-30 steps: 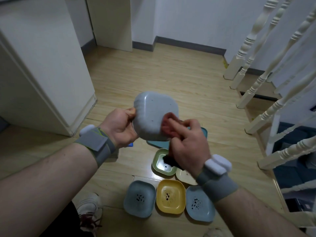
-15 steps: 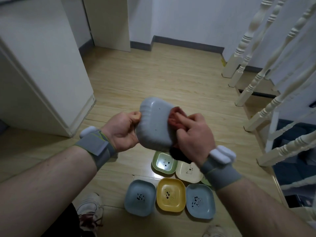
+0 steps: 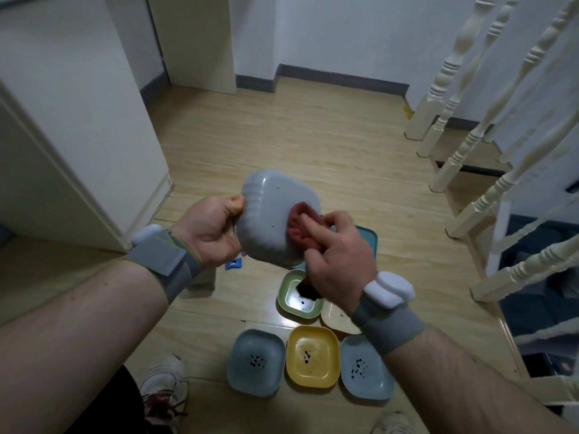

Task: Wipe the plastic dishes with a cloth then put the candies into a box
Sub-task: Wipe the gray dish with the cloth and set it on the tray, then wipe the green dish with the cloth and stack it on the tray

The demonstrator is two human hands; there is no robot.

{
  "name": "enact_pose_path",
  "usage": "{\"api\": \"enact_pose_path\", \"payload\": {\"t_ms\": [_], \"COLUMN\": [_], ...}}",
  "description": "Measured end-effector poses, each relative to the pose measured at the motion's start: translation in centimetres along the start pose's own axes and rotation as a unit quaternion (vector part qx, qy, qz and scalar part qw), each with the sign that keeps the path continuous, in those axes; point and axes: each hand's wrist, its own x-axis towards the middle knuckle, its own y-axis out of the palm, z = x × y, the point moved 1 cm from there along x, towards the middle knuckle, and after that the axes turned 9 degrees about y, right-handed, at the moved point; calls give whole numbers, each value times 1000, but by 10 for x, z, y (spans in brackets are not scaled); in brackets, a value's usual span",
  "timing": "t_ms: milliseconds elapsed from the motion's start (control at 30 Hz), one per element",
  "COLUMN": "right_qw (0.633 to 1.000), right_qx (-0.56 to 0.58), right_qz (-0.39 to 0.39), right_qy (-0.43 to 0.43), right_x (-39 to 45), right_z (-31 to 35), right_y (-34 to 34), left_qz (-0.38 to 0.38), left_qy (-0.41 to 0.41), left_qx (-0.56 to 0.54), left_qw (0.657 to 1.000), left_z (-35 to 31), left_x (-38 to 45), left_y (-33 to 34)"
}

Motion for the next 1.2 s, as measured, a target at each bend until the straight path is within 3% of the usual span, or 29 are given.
{"api": "enact_pose_path", "payload": {"t_ms": [100, 233, 400, 467, 567, 733, 834, 1000, 1200], "right_qw": [995, 987, 975, 965, 931, 871, 835, 798, 758], "right_qx": [19, 27, 72, 81, 149, 239, 281, 321, 364], "right_qz": [12, 61, 96, 124, 127, 109, 113, 101, 78], "right_qy": [95, 149, 189, 215, 307, 414, 459, 499, 536], "right_x": [19, 29, 44, 52, 63, 76, 85, 104, 103], "right_z": [-20, -39, -58, -64, -81, -123, -150, -191, -217], "right_y": [-6, -3, 9, 17, 38, 86, 115, 161, 182], "left_qz": [9, -4, -46, -53, -25, 61, 124, 191, 211], "left_qy": [-2, 54, 101, 131, 162, 190, 165, 134, 130], "left_qx": [29, 119, 286, 407, 598, 763, 824, 859, 889], "left_qw": [1000, 991, 952, 902, 785, 615, 527, 456, 386], "left_z": [4, 10, 23, 32, 53, 110, 144, 189, 227], "left_x": [0, 8, 28, 49, 91, 171, 226, 301, 340], "left_y": [2, 2, -10, -16, -23, -44, -58, -82, -104]}}
